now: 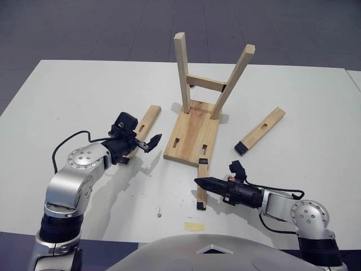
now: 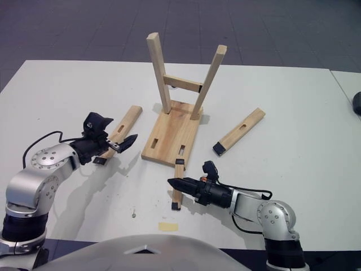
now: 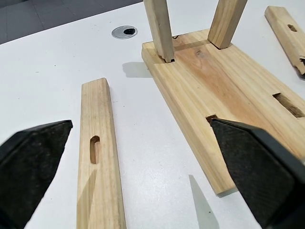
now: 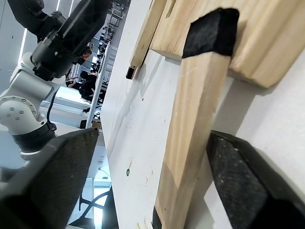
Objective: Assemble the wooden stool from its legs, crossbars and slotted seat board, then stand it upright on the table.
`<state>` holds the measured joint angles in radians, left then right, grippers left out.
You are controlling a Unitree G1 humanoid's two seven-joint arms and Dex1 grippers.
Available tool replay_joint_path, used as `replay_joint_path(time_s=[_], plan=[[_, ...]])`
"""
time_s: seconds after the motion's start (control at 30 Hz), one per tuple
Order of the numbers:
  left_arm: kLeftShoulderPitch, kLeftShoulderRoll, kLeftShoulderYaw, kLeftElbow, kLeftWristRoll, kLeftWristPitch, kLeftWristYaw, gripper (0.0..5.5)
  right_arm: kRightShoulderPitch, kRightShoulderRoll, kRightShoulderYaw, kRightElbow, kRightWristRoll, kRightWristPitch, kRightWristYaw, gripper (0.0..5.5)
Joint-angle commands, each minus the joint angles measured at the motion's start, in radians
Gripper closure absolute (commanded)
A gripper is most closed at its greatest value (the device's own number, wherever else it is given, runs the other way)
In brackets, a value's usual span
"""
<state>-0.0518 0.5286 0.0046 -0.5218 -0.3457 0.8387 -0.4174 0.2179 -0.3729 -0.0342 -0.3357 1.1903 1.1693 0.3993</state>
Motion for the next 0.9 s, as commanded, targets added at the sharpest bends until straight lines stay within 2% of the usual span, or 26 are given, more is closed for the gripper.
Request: replay_joint_path(time_s=[0.03,0.23,0.47,0.6,0.73,0.83,0.9], plan=[[-0.008,0.0,-0.014,0.005,0.015,-0.006,0.004,0.1,0.012,0.005,0.01,0.045,-0.056,0.008,-0.053,2.26],[-0.007,-0.006,-0.027,0.003,0.027,-0.008,0.013,0.1,0.018,0.008,0.002,0.054,-0.052,0.01,-0.06,3.28],[-0.008,-0.017,-0.029,0.006,0.035,-0.011,0.02,0.1,0.01,0.015,-0.003,0.065,-0.059,0.005,-0.064,4.18],[-0.011,-0.023,-0.037,0.019,0.047,-0.021,0.023,0.1,-0.006,0.015,-0.007,0.065,-0.047,-0.001,-0.054,4.61],[-0.023,-0.033,-0.023,0.033,0.049,-0.029,0.034,0.1,-0.081,0.03,-0.068,0.053,0.042,-0.019,-0.044,5.07],[-0.026,-0.037,-0.026,0.041,0.058,-0.037,0.039,0.1,-0.111,0.008,-0.043,0.064,-0.013,-0.018,-0.045,5.47],[-0.022,-0.039,-0.028,0.038,0.061,-0.041,0.041,0.1,-0.105,-0.009,-0.013,0.039,-0.07,-0.045,-0.03,5.47]])
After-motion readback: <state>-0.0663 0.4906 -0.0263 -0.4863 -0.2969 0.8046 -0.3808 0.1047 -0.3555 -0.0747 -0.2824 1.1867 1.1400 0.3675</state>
